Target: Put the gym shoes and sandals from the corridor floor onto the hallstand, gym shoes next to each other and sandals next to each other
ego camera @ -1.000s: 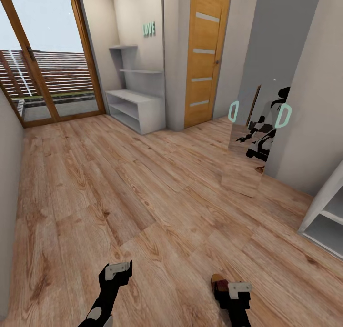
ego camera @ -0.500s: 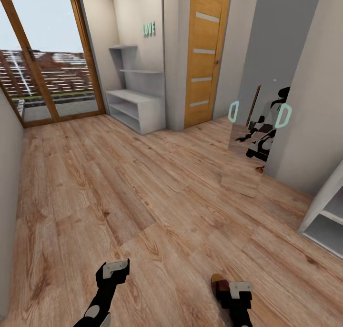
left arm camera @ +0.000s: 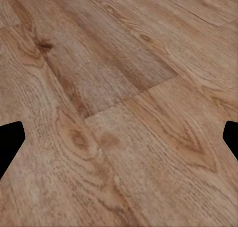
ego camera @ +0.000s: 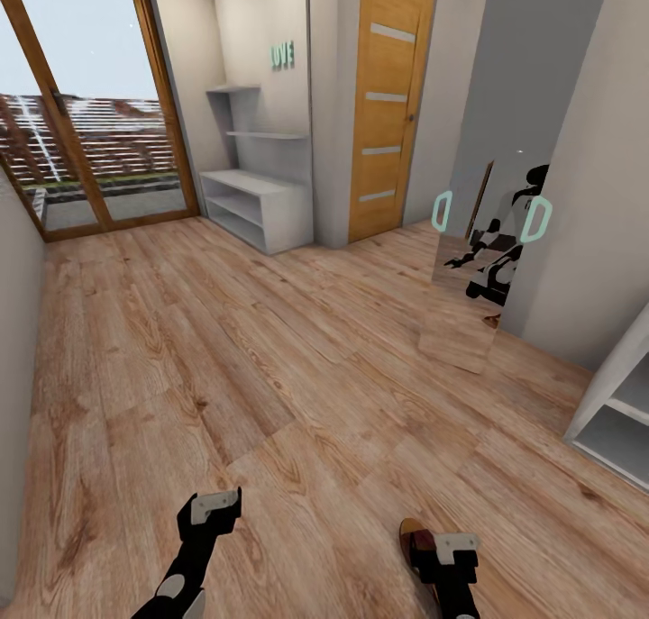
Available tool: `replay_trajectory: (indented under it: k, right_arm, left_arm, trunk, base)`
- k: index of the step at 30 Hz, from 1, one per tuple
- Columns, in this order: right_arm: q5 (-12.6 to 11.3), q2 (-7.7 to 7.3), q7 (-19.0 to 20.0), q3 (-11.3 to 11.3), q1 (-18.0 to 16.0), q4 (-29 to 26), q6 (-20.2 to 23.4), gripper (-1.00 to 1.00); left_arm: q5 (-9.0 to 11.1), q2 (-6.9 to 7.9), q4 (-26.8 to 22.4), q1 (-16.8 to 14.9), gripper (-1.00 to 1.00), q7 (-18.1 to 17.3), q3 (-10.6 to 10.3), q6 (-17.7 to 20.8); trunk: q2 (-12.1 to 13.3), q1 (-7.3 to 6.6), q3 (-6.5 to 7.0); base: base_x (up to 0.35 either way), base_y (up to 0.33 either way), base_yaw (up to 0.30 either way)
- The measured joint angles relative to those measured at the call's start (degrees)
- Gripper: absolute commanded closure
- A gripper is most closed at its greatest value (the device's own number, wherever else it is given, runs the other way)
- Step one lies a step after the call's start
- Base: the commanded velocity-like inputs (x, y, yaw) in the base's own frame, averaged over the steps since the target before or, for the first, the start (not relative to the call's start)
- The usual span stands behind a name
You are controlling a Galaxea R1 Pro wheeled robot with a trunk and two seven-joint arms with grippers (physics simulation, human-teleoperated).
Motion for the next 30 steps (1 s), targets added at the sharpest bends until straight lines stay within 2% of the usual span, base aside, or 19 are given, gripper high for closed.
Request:
replay_trajectory:
  k: [30]
  right_arm:
    - [0.01,-0.36,-0.03,1.3,0.02,-0.12,0.03,-1.0]
  left_arm:
    - [0.0,0.17,-0.04,-0.05,-1.0,0.04,-0.01,0.0]
  trunk:
    - [0.0,0.0,-0.85]
  base:
    - [0.0,0.0,0.0]
